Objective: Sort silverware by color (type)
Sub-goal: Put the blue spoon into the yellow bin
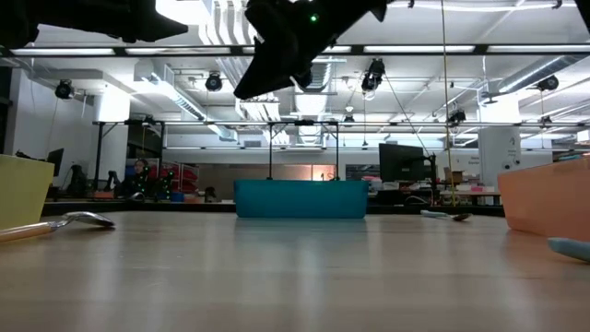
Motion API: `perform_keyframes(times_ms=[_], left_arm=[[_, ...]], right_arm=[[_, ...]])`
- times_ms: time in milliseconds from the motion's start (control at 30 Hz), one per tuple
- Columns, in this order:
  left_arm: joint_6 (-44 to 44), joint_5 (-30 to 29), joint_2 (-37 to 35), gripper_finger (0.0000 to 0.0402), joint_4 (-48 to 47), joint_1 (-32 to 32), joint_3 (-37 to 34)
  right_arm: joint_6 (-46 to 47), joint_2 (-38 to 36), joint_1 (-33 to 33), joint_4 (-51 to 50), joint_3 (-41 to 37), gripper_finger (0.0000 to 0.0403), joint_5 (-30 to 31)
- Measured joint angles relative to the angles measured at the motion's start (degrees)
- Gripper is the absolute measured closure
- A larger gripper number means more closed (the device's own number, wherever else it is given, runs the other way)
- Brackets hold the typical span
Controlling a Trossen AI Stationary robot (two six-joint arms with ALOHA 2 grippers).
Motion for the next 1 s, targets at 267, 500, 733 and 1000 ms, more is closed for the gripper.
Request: perform_keyframes(times_ms=[267, 500, 733, 1000], left_arm=[[-14.55, 0.09, 0.77, 0.0402, -6.48, -0.04, -0.02], [-33.07, 5.1, 1.95, 0.0402, -16.89, -0.09, -0.02], [-43.8, 11.36, 5.51, 0.0402, -18.38, -0.11, -0.02], [-49.49, 12.79, 10.26, 0.0402, -18.31, -0.26, -0.02]], right_arm=[[-6.52, -1.65, 0.1, 14.05, -6.71, 0.0345, 0.06], [-11.42, -1.89, 0.62, 23.06, -10.56, 0.0346, -3.13], [-12.0, -2.4, 1.27, 23.7, -10.95, 0.0346, -5.5], [-14.75, -4.66, 4.46, 23.64, -12.13, 0.0346, -5.49]])
